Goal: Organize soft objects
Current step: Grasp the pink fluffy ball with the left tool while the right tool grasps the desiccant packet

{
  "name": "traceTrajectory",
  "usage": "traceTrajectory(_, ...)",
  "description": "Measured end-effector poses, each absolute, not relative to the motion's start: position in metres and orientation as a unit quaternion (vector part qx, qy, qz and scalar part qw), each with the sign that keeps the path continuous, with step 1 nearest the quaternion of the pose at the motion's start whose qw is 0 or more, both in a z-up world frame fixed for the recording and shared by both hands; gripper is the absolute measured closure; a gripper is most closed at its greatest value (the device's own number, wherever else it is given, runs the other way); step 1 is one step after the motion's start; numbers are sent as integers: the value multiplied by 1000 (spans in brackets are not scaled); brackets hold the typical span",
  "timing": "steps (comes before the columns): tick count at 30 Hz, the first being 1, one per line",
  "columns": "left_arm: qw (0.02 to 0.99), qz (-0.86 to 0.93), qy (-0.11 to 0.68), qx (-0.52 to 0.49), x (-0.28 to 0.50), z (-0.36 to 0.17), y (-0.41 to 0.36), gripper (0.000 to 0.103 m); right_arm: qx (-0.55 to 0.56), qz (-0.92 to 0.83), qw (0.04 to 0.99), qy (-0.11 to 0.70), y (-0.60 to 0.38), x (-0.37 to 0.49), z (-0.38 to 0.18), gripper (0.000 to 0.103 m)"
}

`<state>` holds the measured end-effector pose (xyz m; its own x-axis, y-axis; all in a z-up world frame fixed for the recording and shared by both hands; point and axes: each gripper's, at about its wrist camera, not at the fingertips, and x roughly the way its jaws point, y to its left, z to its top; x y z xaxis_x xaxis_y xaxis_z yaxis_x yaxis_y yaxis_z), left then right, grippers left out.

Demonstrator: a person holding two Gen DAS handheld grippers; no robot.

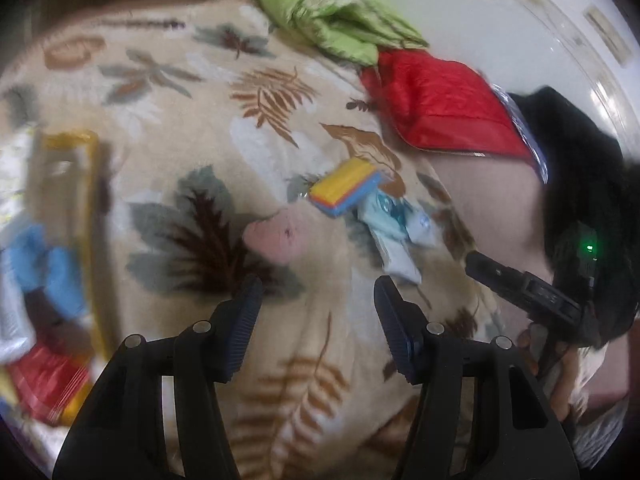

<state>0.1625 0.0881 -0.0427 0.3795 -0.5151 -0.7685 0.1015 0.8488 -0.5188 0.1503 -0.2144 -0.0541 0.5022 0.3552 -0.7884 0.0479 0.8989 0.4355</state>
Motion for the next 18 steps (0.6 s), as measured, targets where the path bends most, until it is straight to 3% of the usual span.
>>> traceTrajectory(6, 794, -156, 554, -195, 218, -85, 76, 44, 157, 67, 838, 519, -211, 211, -83, 46)
traceTrajectory(8, 790, -134, 569, -183, 228, -102, 73, 44, 159, 67, 828, 534, -211, 213, -94, 60)
traceTrajectory(10, 794, -121, 568, -181, 228, -112, 72, 46, 151, 64, 831, 531, -210, 208, -96, 65)
traceTrajectory(11, 805, -119, 554, -174, 225, -110, 70, 49, 139, 62, 835, 528, -208, 203, -95, 66)
traceTrajectory(12, 812, -114, 548, -167, 223, -109, 70, 59, 130, 60, 838, 527, -206, 202, -94, 68)
traceTrajectory(18, 806, -133, 543, -195, 209, -108, 81, 67, 111, 70, 846, 516, -204, 188, -86, 82)
